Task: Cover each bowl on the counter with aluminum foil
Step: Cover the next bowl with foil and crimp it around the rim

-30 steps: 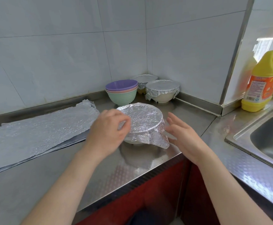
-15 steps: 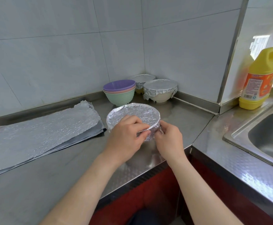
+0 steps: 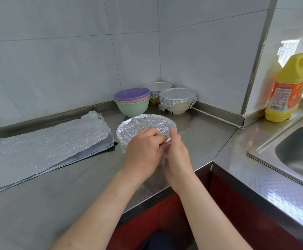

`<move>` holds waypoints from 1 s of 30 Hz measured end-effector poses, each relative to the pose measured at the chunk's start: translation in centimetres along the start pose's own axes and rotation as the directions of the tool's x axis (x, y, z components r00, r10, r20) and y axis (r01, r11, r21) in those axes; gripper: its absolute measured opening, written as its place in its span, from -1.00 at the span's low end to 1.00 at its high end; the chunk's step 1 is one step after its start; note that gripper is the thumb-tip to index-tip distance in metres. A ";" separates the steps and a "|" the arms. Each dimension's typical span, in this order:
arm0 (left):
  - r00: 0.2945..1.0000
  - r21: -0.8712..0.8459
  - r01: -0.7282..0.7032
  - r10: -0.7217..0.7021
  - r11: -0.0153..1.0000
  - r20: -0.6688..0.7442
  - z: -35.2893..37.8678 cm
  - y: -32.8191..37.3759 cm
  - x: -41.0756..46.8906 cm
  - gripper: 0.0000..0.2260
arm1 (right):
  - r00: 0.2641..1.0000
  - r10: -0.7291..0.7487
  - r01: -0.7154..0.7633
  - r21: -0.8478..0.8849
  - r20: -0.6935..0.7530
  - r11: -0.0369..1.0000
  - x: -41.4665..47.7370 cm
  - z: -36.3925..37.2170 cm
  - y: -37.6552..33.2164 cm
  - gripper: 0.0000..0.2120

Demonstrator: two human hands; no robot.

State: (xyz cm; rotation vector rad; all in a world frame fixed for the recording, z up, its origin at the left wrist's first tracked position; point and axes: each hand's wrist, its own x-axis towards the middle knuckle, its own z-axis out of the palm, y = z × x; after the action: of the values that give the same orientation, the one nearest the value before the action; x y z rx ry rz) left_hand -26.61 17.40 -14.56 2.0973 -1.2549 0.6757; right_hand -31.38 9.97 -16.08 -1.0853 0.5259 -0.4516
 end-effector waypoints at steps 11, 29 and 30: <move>0.998 0.110 -0.055 0.053 0.992 0.023 -0.2 0.0 0.4 -0.84 | 0.991 -0.079 0.091 0.114 -0.105 0.989 1.4 -1.6 -0.6 -0.48; 0.676 -0.650 0.667 -0.661 0.363 0.325 -3.1 -9.3 3.3 -0.68 | 0.981 -0.125 0.131 0.035 -0.149 0.991 3.2 1.0 -1.3 -0.56; 0.665 -0.669 0.668 -0.664 0.325 0.341 -2.5 -9.6 3.1 -0.68 | 0.979 -0.133 0.138 0.022 -0.152 0.990 3.0 1.2 -1.4 -0.57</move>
State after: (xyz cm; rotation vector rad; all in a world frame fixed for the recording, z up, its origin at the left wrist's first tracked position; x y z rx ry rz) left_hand -16.96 20.97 -12.95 1.6070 -0.3759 -0.2514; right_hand -28.43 8.49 -14.90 -1.0653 0.5774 -0.6636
